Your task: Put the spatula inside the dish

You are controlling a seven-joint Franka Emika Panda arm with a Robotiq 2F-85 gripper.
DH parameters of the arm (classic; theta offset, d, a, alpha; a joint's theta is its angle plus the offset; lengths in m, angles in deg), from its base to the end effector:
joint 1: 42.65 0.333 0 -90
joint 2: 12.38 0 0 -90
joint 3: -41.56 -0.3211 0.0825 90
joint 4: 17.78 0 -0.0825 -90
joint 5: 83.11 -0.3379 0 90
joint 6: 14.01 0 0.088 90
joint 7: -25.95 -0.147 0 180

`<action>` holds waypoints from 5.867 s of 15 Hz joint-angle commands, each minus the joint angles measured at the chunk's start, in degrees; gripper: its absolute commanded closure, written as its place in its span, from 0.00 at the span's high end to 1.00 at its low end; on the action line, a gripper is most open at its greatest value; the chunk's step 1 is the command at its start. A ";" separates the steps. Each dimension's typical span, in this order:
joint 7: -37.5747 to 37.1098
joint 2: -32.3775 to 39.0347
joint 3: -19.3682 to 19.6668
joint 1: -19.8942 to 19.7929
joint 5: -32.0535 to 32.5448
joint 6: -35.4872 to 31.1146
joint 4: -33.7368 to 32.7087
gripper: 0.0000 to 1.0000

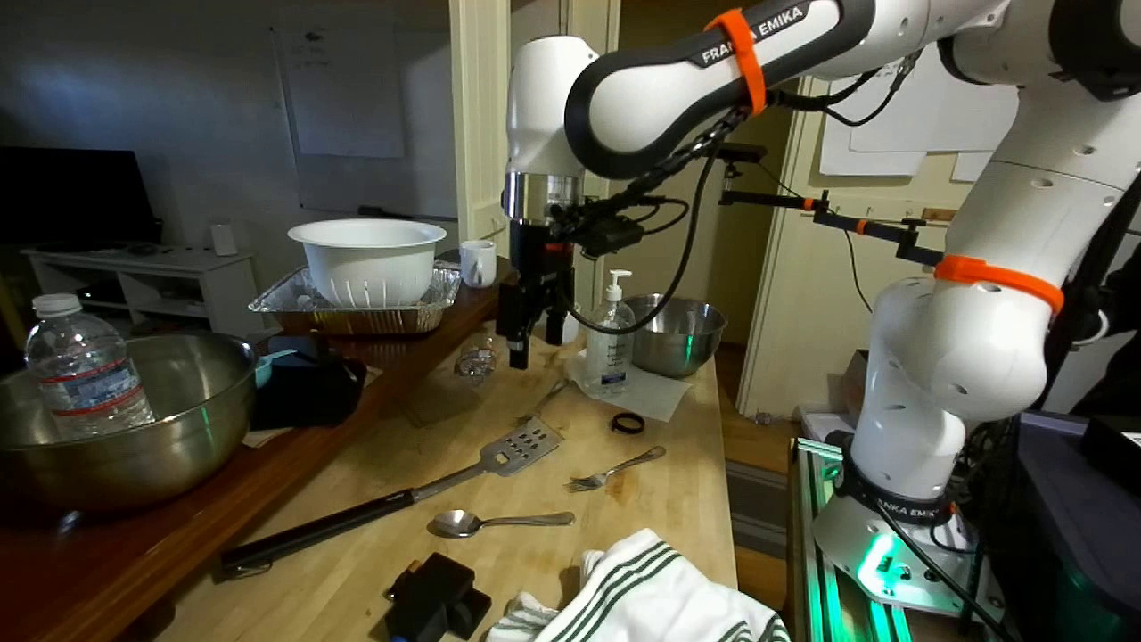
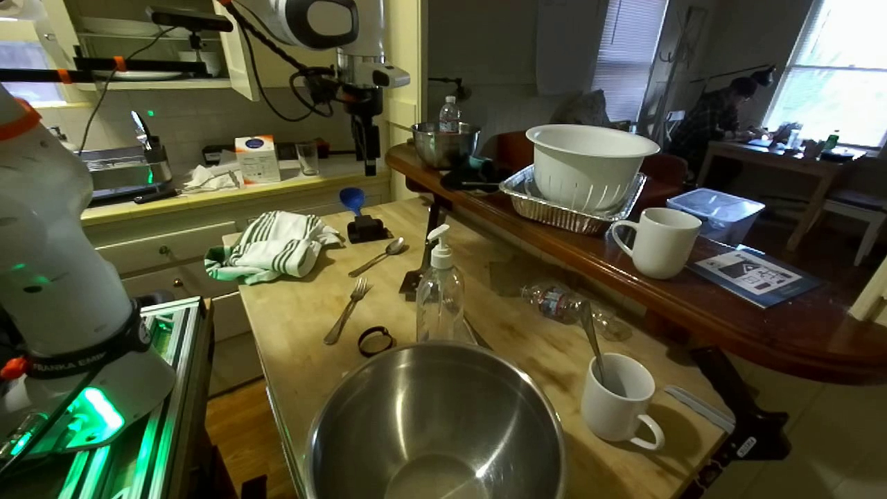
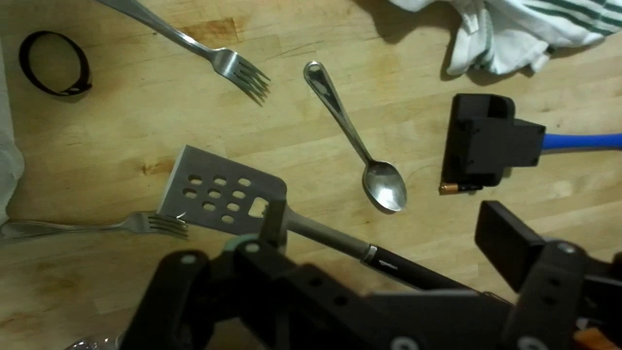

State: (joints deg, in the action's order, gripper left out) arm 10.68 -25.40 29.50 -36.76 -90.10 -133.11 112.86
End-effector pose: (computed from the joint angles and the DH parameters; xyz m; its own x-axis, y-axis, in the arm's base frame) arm 0.4130 0.1473 0.4340 0.9999 -0.0163 0.0038 -0.0160 -0.9978 -0.0640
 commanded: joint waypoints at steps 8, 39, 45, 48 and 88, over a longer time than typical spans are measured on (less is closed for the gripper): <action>15.10 2.71 1.92 2.56 -0.10 -3.17 1.37 1.00; 39.04 27.85 0.83 3.90 19.13 -38.78 -1.24 1.00; 35.84 31.46 3.05 2.28 20.19 -61.66 -0.01 1.00; 35.38 34.65 2.78 1.81 20.60 -64.70 -0.46 1.00; 42.20 35.69 -13.68 -10.14 17.17 -44.57 -4.24 0.08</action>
State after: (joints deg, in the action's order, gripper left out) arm 48.38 15.11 17.83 -45.38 -70.86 -182.49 105.22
